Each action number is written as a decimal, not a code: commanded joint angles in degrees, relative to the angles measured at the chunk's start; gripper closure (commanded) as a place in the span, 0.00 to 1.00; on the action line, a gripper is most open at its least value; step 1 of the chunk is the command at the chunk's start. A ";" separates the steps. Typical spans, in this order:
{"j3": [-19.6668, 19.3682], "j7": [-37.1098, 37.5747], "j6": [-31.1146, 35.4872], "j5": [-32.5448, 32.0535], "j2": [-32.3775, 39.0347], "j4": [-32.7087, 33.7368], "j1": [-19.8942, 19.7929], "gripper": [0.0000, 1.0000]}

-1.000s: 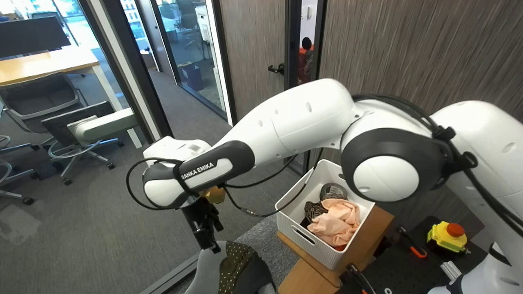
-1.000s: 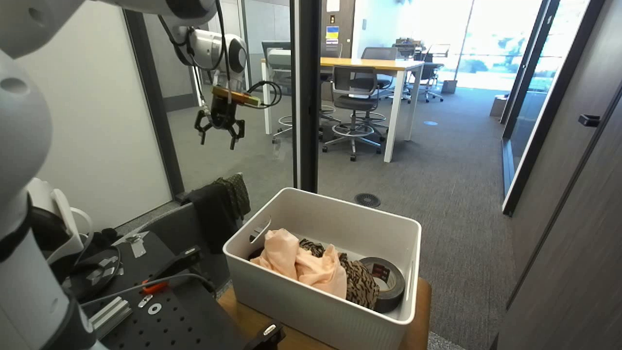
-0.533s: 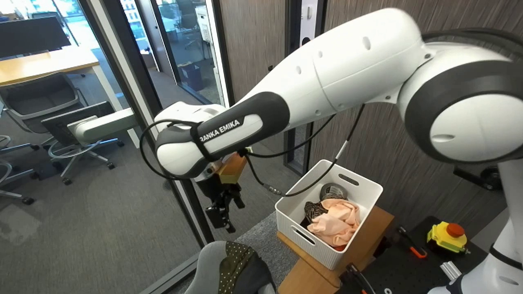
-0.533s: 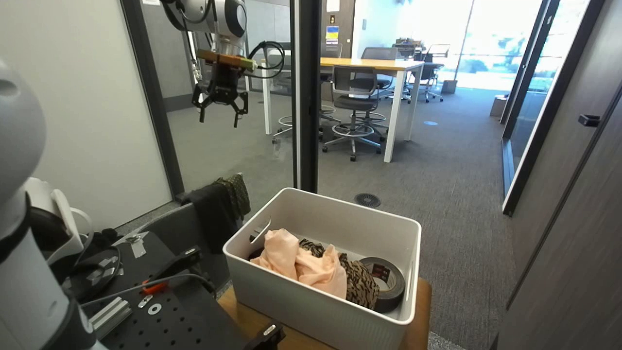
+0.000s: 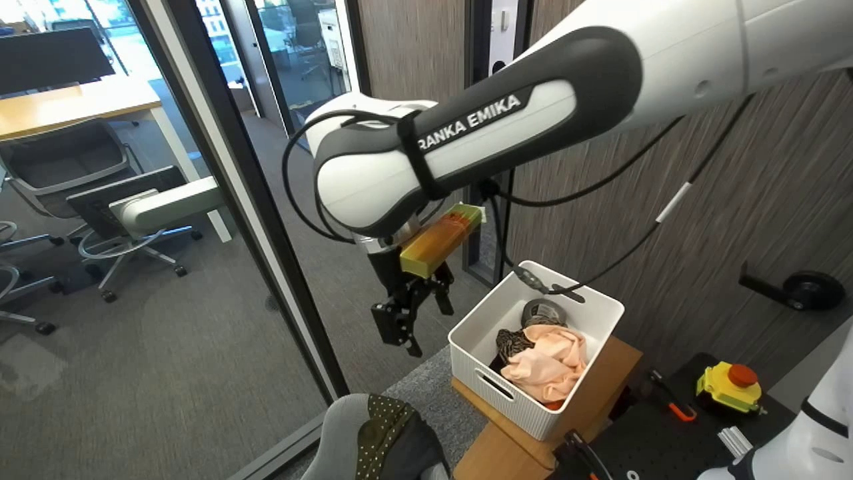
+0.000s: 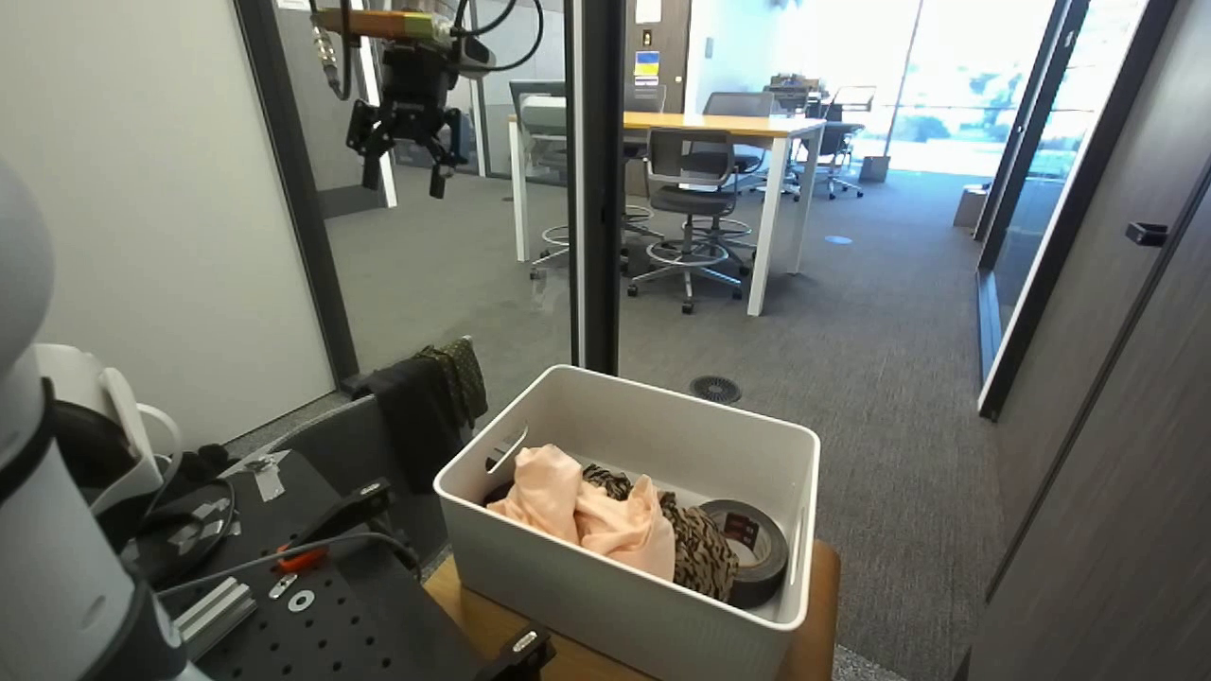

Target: Pick the sock from the box and put it on the back rest of the chair

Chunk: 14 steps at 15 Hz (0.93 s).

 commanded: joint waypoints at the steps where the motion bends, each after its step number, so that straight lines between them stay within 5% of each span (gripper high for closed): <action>1: 1.50 8.49 2.84 1.95 -14.24 -12.13 -2.03 0.00; 7: 2.67 16.68 -0.78 2.79 -33.24 -24.49 -4.43 0.00; 14: -5.12 19.75 -4.01 1.54 -55.69 -38.25 -2.74 0.00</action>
